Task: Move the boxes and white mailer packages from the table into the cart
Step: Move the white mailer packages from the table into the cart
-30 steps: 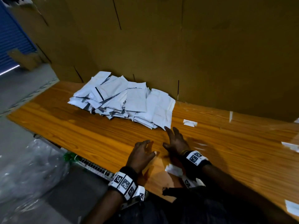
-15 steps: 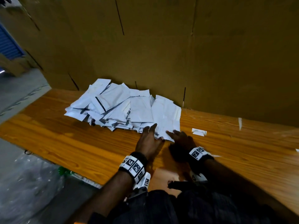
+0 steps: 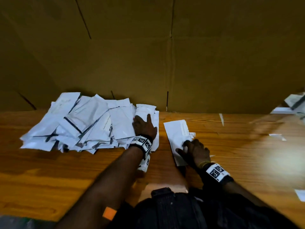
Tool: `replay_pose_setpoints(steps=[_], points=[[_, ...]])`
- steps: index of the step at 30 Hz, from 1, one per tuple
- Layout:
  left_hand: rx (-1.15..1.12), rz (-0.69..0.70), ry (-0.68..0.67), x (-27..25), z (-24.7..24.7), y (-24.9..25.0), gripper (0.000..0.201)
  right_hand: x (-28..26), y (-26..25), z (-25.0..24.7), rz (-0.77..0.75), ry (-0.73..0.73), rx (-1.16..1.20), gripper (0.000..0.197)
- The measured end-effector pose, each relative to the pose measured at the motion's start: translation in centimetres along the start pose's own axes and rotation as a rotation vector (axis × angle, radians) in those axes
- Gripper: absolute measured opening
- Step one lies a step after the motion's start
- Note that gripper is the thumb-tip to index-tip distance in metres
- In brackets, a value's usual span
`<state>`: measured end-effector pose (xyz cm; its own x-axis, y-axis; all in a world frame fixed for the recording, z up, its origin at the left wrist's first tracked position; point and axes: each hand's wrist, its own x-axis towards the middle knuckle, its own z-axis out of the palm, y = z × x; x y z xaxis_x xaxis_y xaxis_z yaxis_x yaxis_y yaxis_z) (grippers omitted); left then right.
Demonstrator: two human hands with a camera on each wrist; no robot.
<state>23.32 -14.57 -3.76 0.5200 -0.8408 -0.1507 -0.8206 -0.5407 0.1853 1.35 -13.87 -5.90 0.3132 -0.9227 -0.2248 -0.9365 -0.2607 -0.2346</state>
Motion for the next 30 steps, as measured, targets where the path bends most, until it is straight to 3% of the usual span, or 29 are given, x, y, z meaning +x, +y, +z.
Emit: replay_pose_setpoints(steps=[4,7,10,13,15,18,23,26,28,30], points=[[0.107,-0.072,-0.052,1.4,0.2,0.4,0.084,1.1,-0.7,1.3,0.054,0.023,0.149,0.081],[0.135,-0.026,-0.048,1.2,0.7,0.8,0.083,1.4,-0.7,2.6,0.051,-0.027,0.016,0.078],[0.142,0.046,0.034,0.6,1.8,1.0,0.089,1.2,-0.4,3.3,0.100,0.017,-0.033,0.074],[0.115,0.076,-0.061,-0.5,2.2,1.5,0.092,1.5,-0.6,3.1,0.123,0.064,-0.044,0.080],[0.160,0.095,-0.073,-0.9,2.1,1.5,0.087,1.7,-0.7,3.2,0.109,0.013,-0.048,0.090],[0.170,0.138,0.002,-0.8,2.1,0.9,0.089,1.6,-0.8,3.3,0.100,-0.047,-0.082,0.084],[0.017,0.234,0.144,-0.2,2.2,0.3,0.084,1.0,-0.6,2.7,0.124,0.005,-0.068,0.078],[-0.078,0.237,0.111,-2.1,1.0,1.3,0.089,0.5,0.3,2.9,0.153,0.026,-0.066,0.089],[-0.087,0.233,0.139,-3.7,0.2,2.0,0.089,0.2,0.9,2.9,0.164,-0.003,-0.074,0.087],[-0.118,0.209,0.078,-4.9,0.4,2.8,0.085,0.1,1.2,2.7,0.150,0.007,-0.080,0.079]])
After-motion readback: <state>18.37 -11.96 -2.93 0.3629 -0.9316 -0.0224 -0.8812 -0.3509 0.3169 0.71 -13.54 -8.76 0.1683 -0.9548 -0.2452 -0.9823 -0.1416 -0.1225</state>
